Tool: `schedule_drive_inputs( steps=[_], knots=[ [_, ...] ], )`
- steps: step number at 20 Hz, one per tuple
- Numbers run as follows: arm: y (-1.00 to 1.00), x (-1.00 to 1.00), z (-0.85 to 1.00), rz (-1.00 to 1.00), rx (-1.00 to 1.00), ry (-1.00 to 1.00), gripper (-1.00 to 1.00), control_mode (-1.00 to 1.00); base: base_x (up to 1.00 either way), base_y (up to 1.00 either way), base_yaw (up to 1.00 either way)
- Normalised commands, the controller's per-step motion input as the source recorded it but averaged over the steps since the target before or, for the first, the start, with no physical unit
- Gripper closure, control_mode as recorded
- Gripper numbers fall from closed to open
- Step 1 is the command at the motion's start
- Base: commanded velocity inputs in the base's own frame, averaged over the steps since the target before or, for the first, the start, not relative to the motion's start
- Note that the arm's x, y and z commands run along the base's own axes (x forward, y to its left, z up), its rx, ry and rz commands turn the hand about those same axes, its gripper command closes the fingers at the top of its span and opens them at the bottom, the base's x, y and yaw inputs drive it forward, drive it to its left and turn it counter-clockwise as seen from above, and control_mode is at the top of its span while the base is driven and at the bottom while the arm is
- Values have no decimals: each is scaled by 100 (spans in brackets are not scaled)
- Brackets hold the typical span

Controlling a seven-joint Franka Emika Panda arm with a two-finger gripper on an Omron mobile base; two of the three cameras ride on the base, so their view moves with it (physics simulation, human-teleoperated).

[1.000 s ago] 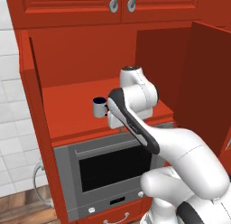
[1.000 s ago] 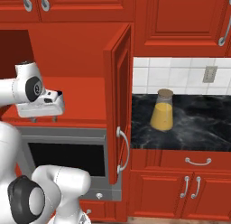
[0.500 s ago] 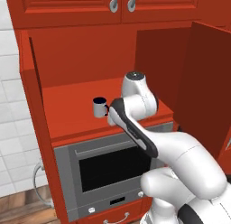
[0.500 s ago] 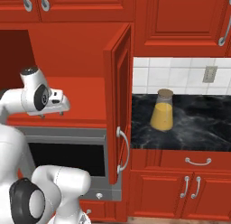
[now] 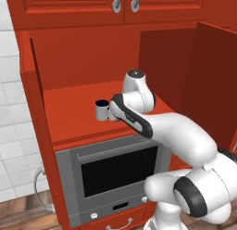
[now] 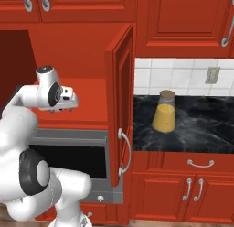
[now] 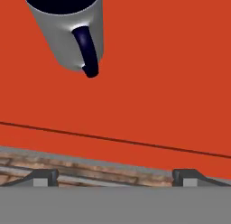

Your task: There is a tray on the dining counter. Grab the cup, mug, and pitcher and place them on the tray. The pitcher may be placed next to the tray if it cannot fit the tray.

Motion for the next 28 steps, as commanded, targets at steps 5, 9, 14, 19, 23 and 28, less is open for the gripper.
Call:
schedule_drive_inputs(
  steps=[5,9,14,19,23,28],
  knots=[
    [15,42,0,0,1,5,-100,-100,0,0,0],
    [19,17,0,0,1,3,-100,-100,0,0,0],
    [16,11,-5,0,2,2,-100,-100,0,0,0],
    [1,14,-14,0,4,1,-100,-100,0,0,0],
    [0,9,-17,3,5,0,-100,-100,0,0,0],
    [0,5,-20,6,4,0,-100,-100,0,0,0]
  ],
)
